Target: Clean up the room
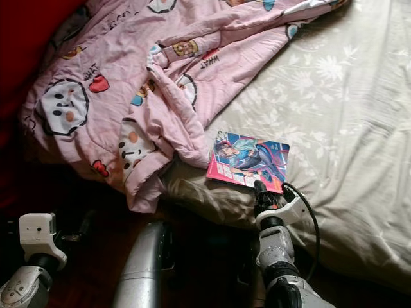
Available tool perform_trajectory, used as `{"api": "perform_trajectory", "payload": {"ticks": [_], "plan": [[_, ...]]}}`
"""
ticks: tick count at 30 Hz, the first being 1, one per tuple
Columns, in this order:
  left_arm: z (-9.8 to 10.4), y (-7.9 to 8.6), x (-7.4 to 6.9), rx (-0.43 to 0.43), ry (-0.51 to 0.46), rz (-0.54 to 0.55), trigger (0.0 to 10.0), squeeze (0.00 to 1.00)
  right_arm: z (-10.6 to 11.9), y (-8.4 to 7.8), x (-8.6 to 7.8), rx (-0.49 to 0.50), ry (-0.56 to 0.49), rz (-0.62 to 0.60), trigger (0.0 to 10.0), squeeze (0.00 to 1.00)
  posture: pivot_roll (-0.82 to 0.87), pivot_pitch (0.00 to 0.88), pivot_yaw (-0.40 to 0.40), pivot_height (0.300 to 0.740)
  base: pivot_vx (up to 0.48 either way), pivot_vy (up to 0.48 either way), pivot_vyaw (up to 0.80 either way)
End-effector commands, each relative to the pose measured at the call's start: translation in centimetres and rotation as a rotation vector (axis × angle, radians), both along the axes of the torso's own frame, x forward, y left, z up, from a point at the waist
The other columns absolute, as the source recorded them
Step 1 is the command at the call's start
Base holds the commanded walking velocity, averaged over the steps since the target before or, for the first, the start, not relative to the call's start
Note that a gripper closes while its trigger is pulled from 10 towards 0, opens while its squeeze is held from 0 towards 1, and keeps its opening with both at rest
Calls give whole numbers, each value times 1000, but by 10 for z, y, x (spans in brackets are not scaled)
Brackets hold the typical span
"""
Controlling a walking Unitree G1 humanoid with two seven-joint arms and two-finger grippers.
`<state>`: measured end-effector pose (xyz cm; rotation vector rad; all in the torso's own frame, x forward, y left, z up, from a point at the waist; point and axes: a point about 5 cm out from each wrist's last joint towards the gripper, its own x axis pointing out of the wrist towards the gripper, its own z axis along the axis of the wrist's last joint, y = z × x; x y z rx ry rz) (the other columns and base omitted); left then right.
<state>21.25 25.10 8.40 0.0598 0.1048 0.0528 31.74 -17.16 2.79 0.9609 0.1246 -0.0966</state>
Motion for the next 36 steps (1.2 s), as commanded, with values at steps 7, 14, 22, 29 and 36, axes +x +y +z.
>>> {"api": "perform_trajectory", "payload": {"ticks": [7,14,22,29,36], "plan": [[-7,12,-16,8,56,33,10000,0,-22,4,-18,43,84,-14,0,0,280,492,160,608,0,0,0],[-8,9,-21,7,71,27,10000,0,-26,2,-22,36,102,-14,4902,0,290,505,170,608,0,0,0],[-7,11,-24,13,83,26,10000,0,-30,-4,-26,36,142,-62,10000,157,301,520,182,608,0,0,0],[-5,12,-27,18,87,24,10000,0,-34,-10,-30,50,171,-109,10000,1000,315,534,194,608,0,0,0],[-4,12,-29,24,98,14,10000,0,-33,-11,-30,67,168,-123,10000,0,334,546,211,608,0,0,0]]}}
